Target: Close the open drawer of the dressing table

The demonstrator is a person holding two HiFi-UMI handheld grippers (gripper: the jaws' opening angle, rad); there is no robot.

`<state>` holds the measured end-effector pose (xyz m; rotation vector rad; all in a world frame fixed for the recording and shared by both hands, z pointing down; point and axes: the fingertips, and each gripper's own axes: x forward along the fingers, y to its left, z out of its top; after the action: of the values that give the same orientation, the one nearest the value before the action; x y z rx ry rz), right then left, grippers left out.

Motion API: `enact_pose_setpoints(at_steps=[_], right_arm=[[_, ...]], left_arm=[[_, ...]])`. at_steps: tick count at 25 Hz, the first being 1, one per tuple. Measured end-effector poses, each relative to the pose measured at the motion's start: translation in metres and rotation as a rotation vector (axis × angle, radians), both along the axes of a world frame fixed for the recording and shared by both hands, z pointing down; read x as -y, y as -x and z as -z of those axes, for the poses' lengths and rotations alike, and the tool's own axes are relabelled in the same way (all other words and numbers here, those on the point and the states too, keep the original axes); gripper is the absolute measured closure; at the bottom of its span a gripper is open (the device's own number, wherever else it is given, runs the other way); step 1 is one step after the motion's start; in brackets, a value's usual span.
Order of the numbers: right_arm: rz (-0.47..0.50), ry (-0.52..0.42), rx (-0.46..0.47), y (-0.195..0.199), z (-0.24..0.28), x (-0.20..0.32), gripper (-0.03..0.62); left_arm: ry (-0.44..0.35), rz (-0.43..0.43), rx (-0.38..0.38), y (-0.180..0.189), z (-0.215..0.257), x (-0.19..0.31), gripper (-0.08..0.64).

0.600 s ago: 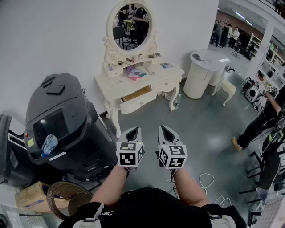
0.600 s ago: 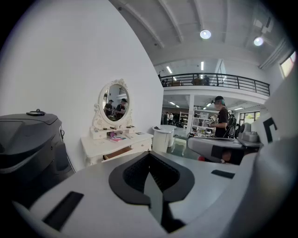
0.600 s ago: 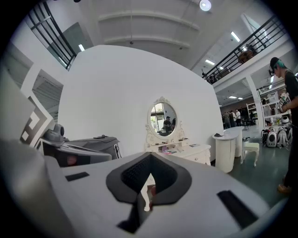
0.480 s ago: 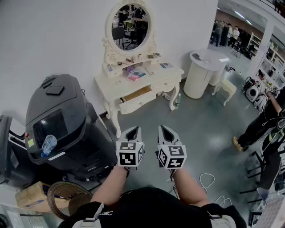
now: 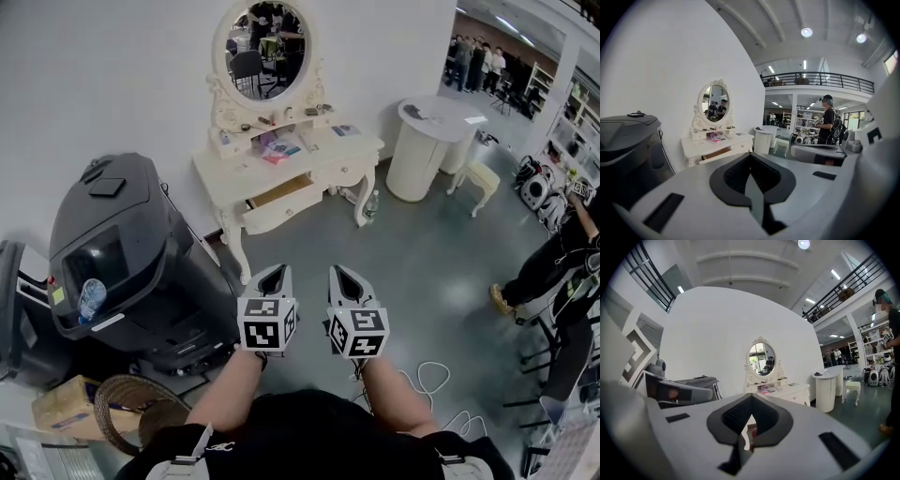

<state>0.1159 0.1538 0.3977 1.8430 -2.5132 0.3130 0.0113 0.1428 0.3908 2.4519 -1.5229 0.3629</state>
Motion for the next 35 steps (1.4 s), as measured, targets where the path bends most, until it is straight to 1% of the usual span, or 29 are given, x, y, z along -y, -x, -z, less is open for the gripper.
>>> enact_pose_setpoints(at_steps=[8, 15, 19, 30, 35], right_arm=[[0.02, 0.039, 0.004, -0.023, -0.02, -0.001, 0.583], [0.023, 0.059, 0.02, -0.027, -0.033, 0.025, 0.583], [0.031, 0.07, 0.008, -0.021, -0.039, 0.048, 0.583], [0.061, 0.103, -0.022, -0.008, -0.052, 0.129, 0.583], [0.06, 0.104, -0.026, -0.003, -0.048, 0.167, 0.583]], left_arm=[[0.021, 0.024, 0.015, -0.023, -0.014, 0.0, 0.554], [0.041, 0.042, 0.02, -0.022, -0.029, 0.022, 0.554], [0.052, 0.043, 0.018, -0.018, -0.036, 0.046, 0.554], [0.067, 0.07, -0.021, 0.001, -0.044, 0.126, 0.554], [0.076, 0.072, -0.029, 0.008, -0.044, 0.167, 0.554]])
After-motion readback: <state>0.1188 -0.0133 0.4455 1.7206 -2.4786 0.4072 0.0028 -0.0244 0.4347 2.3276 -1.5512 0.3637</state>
